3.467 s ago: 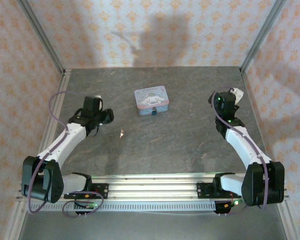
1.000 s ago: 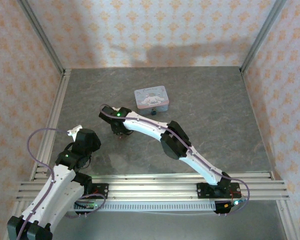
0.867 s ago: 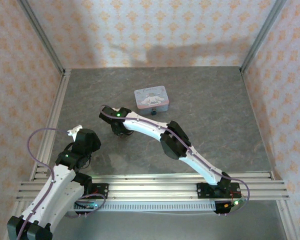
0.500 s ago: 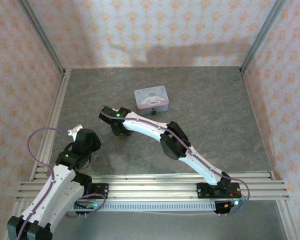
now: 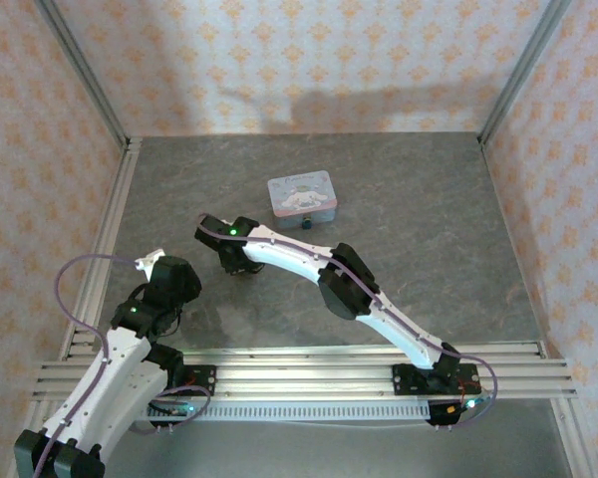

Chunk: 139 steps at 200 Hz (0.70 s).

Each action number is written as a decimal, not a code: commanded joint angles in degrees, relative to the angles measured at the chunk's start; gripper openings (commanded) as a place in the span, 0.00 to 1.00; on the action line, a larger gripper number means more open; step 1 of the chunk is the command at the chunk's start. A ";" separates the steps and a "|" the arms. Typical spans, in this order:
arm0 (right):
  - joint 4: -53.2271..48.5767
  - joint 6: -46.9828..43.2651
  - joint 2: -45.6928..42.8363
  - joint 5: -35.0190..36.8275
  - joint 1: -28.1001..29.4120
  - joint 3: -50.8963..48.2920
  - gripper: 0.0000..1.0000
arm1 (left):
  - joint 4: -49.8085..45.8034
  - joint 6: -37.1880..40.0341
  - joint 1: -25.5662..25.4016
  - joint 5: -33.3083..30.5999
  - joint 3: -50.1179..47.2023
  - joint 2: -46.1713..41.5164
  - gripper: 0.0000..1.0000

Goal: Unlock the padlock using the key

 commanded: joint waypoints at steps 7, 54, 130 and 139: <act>-3.07 0.40 1.34 -1.05 0.57 1.53 0.24 | -0.09 0.22 0.19 0.00 -0.07 -0.46 0.62; -3.71 0.54 1.34 -1.92 0.57 0.98 0.16 | -0.12 0.13 0.14 0.19 0.02 -0.72 0.62; -4.06 -4.63 0.25 -0.10 0.55 1.22 0.04 | -0.64 -0.27 0.14 0.48 0.21 -0.98 0.63; -3.99 -5.62 0.05 0.24 0.48 1.12 0.03 | -0.60 -0.31 0.17 0.44 0.26 -0.98 0.64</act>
